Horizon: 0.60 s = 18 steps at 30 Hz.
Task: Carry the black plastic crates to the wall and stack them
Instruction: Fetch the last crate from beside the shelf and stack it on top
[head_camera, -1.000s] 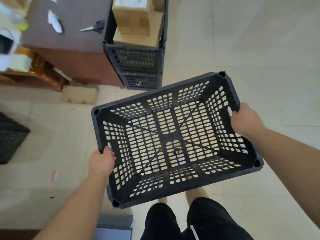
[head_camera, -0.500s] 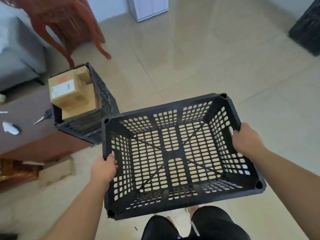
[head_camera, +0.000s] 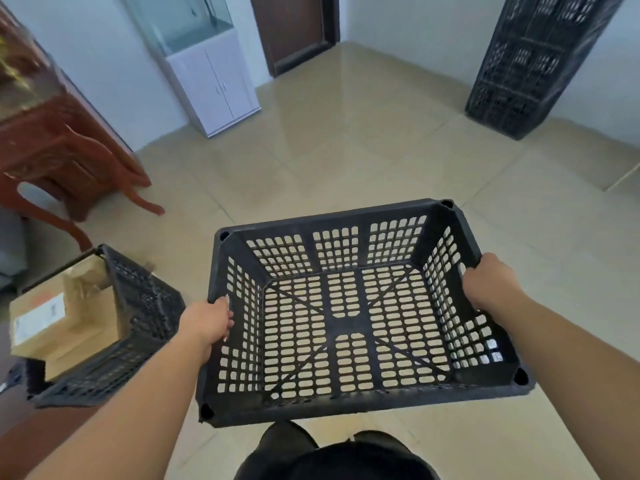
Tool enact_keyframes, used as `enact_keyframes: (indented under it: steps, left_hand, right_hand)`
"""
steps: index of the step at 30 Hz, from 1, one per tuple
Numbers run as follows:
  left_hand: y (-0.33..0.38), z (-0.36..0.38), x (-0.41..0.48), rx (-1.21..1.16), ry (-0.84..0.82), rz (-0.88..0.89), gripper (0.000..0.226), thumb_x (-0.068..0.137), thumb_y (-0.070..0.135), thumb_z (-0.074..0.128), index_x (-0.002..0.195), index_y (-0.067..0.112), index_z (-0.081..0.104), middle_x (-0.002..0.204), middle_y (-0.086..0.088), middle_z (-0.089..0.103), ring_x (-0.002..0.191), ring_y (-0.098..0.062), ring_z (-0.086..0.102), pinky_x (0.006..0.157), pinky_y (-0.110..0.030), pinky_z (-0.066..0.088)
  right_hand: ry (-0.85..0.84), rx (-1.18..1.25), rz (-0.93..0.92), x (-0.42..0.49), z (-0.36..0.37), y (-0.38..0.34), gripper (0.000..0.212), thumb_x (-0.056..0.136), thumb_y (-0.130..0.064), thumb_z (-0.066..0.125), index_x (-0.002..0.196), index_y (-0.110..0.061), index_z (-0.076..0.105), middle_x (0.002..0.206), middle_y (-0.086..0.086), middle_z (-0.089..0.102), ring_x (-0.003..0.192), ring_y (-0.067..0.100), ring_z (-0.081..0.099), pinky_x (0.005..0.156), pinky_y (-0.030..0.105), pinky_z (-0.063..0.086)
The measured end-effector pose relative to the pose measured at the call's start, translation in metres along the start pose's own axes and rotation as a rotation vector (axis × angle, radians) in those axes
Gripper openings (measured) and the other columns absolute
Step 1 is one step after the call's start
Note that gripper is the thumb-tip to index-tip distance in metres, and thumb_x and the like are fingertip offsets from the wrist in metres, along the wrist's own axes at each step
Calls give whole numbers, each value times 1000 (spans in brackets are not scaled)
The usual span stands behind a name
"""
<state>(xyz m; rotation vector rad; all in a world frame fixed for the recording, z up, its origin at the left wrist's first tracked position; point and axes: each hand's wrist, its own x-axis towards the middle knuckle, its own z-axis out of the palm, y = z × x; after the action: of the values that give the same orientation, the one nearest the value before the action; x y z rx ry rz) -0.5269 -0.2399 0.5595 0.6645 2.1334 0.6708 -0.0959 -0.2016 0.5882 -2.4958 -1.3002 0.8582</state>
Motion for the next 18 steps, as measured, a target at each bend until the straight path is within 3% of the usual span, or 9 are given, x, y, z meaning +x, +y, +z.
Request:
enact_keyframes:
  steps: [4,8,14,18]
  left_hand:
    - [68,25,46,17,-97,42,25,105,25,48,96,4,59,76,-10,59,65,-21,53,62,-35,49]
    - [142,55,110,98,-167,128,26,102,25,50,87,6,60,70,-8,60,60,-19,53,61,-34,48]
    - [268,98,190,191,-263,274,25,99,24,52,82,7,58,67,-6,60,52,-20,51,61,-33,48]
    - [351,136,232,263,-330,383,28,100,28,52,82,7,59,66,-5,61,53,-19,53,61,-32,48]
  right_hand:
    - [40,20,34,46,-24,-17,35,100,-13,46,131,5,48,105,23,58,90,38,55,77,40,49]
    - [84,33,115,94,-39,-44,31,96,-9,50,123,5,53,90,20,56,80,36,55,68,35,44]
    - [214,87,272,156,-57,-89,33,90,-9,49,119,4,54,94,24,62,85,41,62,77,45,57]
    - [235,143,360,177,-74,-109,25,89,-3,48,113,3,53,89,22,62,72,32,58,54,29,44]
